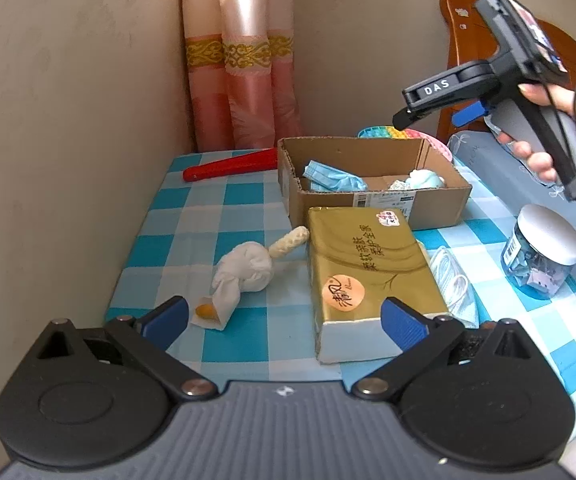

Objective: Organize soft objects
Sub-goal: 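Lower the piggy toy into the cardboard box and open the right tool, then move the right tool toward the brown hair tie while the left approaches the white cloth bundle, then close the left tool on the white knotted cloth bundle, then close the right tool on the brown hair tie while the left holds the cloth bundle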

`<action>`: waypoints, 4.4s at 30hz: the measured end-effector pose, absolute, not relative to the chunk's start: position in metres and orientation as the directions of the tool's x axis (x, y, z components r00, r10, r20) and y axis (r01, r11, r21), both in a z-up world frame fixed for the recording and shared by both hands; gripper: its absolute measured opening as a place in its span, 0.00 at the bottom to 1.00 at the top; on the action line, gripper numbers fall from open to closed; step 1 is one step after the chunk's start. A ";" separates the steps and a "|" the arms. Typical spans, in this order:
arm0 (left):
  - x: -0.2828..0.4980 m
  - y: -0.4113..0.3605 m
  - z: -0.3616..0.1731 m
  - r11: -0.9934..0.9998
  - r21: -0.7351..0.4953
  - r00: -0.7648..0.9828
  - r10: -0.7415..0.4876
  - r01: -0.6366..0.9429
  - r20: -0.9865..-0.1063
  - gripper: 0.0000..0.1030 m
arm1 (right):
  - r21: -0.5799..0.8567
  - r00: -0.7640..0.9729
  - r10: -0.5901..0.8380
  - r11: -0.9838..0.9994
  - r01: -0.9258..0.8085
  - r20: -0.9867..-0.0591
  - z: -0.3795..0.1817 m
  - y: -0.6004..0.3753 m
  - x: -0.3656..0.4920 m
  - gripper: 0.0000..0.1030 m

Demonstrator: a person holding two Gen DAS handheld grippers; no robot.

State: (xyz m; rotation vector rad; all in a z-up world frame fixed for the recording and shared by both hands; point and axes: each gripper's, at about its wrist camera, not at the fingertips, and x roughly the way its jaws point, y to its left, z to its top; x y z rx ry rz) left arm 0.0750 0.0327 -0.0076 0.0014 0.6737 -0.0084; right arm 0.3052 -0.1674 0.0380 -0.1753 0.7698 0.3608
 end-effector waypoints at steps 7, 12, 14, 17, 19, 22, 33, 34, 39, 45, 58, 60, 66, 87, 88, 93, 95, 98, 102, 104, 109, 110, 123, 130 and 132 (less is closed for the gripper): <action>0.072 0.034 -0.008 1.000 -0.006 0.781 -0.009 0.008 -0.625 0.99 | -0.006 0.660 0.291 0.912 -0.409 -0.692 0.048 -0.163 0.276 1.00; 0.068 0.034 -0.007 1.000 -0.004 0.780 -0.006 0.004 -0.625 0.99 | -0.010 0.668 0.307 0.905 -0.425 -0.678 0.054 -0.163 0.247 1.00; 0.067 0.034 -0.007 1.000 -0.002 0.780 -0.004 0.004 -0.626 0.99 | -0.011 0.670 0.314 0.901 -0.434 -0.673 0.055 -0.165 0.233 1.00; 0.065 0.034 -0.007 1.000 0.005 0.779 -0.005 0.011 -0.626 0.99 | -0.017 0.667 0.320 0.895 -0.447 -0.672 0.051 -0.166 0.214 1.00; 0.063 0.034 -0.006 1.000 0.012 0.781 0.001 0.009 -0.624 0.99 | -0.027 0.662 0.321 0.889 -0.458 -0.678 0.046 -0.167 0.200 1.00; 0.059 0.038 -0.006 1.000 0.007 0.787 0.004 0.001 -0.617 0.99 | -0.053 0.668 0.311 0.884 -0.465 -0.676 0.038 -0.170 0.178 1.00; 0.059 0.056 -0.024 0.999 -0.007 0.758 0.026 -0.041 -0.652 0.99 | -0.112 0.627 0.242 0.875 -0.470 -0.741 -0.017 -0.183 0.121 1.00; 0.059 0.057 -0.026 0.999 -0.010 0.755 0.026 -0.044 -0.656 0.99 | -0.114 0.620 0.237 0.874 -0.472 -0.748 -0.023 -0.183 0.117 1.00; 0.064 0.063 -0.034 0.998 -0.023 0.738 0.022 -0.051 -0.674 0.99 | -0.094 0.574 0.207 0.889 -0.449 -0.792 -0.055 -0.185 0.111 1.00; 0.073 0.070 -0.042 0.997 -0.022 0.723 0.040 -0.076 -0.689 0.99 | -0.089 0.565 0.195 0.896 -0.436 -0.802 -0.070 -0.189 0.103 1.00; 0.101 0.083 -0.050 0.997 0.013 0.742 0.066 -0.078 -0.667 0.99 | -0.036 0.566 0.234 0.905 -0.424 -0.790 -0.073 -0.197 0.104 1.00; 0.108 0.085 -0.050 0.997 0.017 0.749 0.066 -0.073 -0.659 0.99 | -0.036 0.570 0.235 0.905 -0.423 -0.788 -0.073 -0.198 0.104 1.00; 0.133 0.085 -0.056 0.999 0.025 0.761 0.049 -0.043 -0.646 0.96 | -0.036 0.574 0.234 0.907 -0.419 -0.785 -0.073 -0.198 0.102 1.00; 0.175 0.092 -0.071 0.992 -0.069 0.744 -0.128 0.109 -0.656 0.61 | -0.036 0.581 0.249 0.900 -0.433 -0.775 -0.072 -0.199 0.102 1.00; 0.176 0.093 -0.072 0.991 -0.079 0.740 -0.134 0.109 -0.660 0.55 | -0.036 0.581 0.249 0.901 -0.433 -0.775 -0.073 -0.198 0.102 1.00; 0.178 0.091 -0.073 0.989 -0.090 0.731 -0.148 0.117 -0.666 0.45 | -0.035 0.582 0.249 0.901 -0.432 -0.774 -0.073 -0.198 0.102 1.00; 0.178 0.091 -0.073 0.989 -0.098 0.732 -0.150 0.113 -0.664 0.43 | -0.036 0.584 0.250 0.901 -0.433 -0.773 -0.073 -0.198 0.101 1.00; 0.175 0.092 -0.068 0.987 -0.113 0.741 -0.160 0.114 -0.652 0.43 | -0.037 0.586 0.250 0.901 -0.433 -0.771 -0.073 -0.198 0.101 1.00; 0.167 0.091 -0.055 0.987 -0.117 0.759 -0.161 0.112 -0.631 0.43 | -0.038 0.589 0.250 0.902 -0.431 -0.768 -0.073 -0.199 0.100 1.00; 0.163 0.091 -0.047 0.984 -0.131 0.767 -0.176 0.120 -0.618 0.43 | -0.038 0.589 0.250 0.901 -0.432 -0.769 -0.073 -0.199 0.099 1.00; 0.155 0.094 -0.029 0.979 -0.161 0.781 -0.195 0.122 -0.593 0.43 | -0.034 0.577 0.266 0.889 -0.456 -0.772 -0.073 -0.194 0.096 1.00; 0.154 0.095 -0.024 0.978 -0.168 0.783 -0.199 0.123 -0.589 0.43 | -0.034 0.575 0.271 0.886 -0.463 -0.772 -0.073 -0.192 0.095 1.00; 0.126 0.089 -0.015 0.983 -0.164 0.783 -0.168 0.085 -0.599 0.43 | -0.041 0.581 0.287 0.874 -0.484 -0.761 -0.063 -0.192 0.090 0.59; 0.111 0.087 -0.024 0.980 -0.185 0.767 -0.176 0.076 -0.618 0.43 | -0.048 0.577 0.279 0.873 -0.486 -0.767 -0.062 -0.188 0.091 0.47; 0.106 0.086 -0.025 0.979 -0.188 0.765 -0.177 0.074 -0.620 0.43 | -0.049 0.575 0.277 0.873 -0.486 -0.770 -0.062 -0.186 0.091 0.43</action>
